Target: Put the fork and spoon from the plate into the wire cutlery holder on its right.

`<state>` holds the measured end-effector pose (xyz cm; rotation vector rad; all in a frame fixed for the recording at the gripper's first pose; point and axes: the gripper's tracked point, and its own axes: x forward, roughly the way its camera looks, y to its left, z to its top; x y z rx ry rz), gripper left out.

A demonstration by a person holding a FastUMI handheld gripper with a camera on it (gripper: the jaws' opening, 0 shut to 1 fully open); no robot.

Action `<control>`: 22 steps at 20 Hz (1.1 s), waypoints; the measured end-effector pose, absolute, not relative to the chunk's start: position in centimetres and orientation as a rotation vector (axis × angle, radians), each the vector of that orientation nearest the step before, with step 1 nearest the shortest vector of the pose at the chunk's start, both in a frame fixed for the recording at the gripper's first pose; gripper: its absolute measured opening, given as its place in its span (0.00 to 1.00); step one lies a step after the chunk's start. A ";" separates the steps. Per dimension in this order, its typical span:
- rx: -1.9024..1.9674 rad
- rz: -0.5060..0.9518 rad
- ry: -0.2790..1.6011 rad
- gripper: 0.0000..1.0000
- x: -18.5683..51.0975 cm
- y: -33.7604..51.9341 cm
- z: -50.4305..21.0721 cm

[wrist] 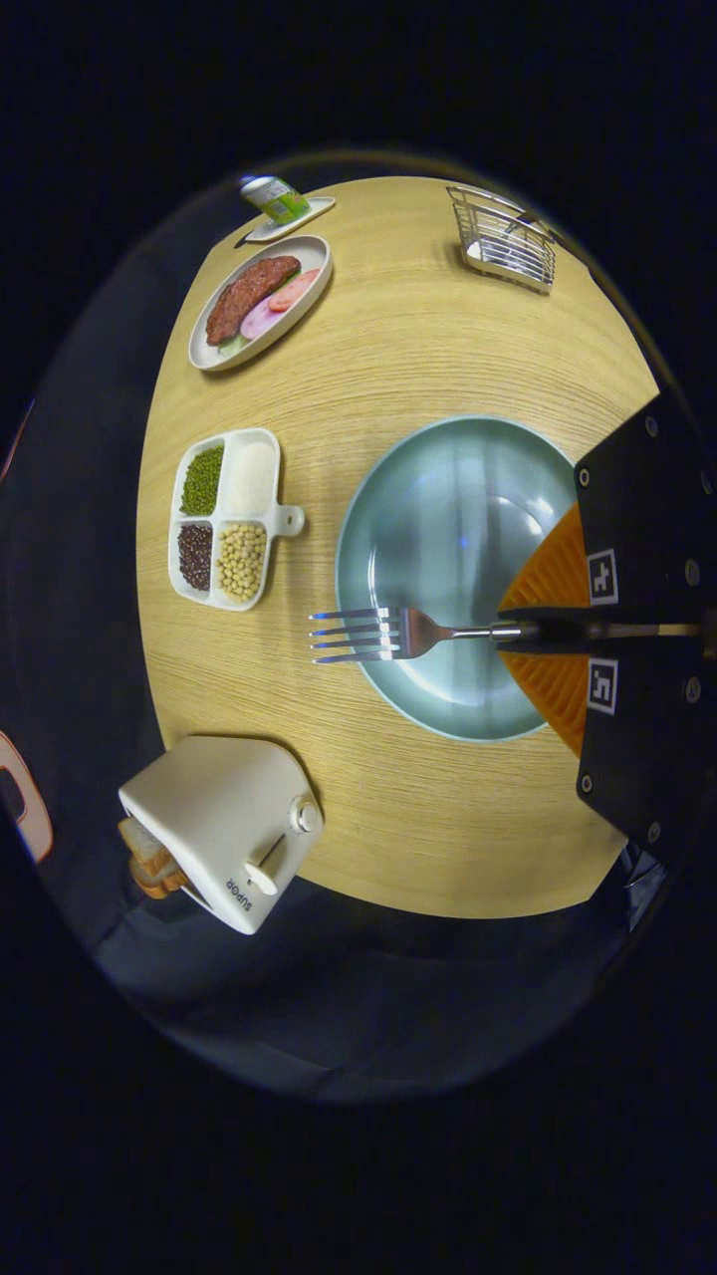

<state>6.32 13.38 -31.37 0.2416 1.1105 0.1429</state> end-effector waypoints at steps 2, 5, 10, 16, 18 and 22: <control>0.275 0.121 1.080 0.05 5.7 12.3 -30.1; 0.296 0.089 1.025 0.05 4.8 9.7 -28.0; 0.339 -0.013 0.970 0.05 1.7 3.4 -26.3; 0.393 -0.160 0.981 0.05 -4.0 -6.3 -27.1; 0.400 -0.204 0.983 0.05 -4.9 -8.2 -27.6; 0.399 -0.249 1.005 0.05 -6.7 -12.1 -28.6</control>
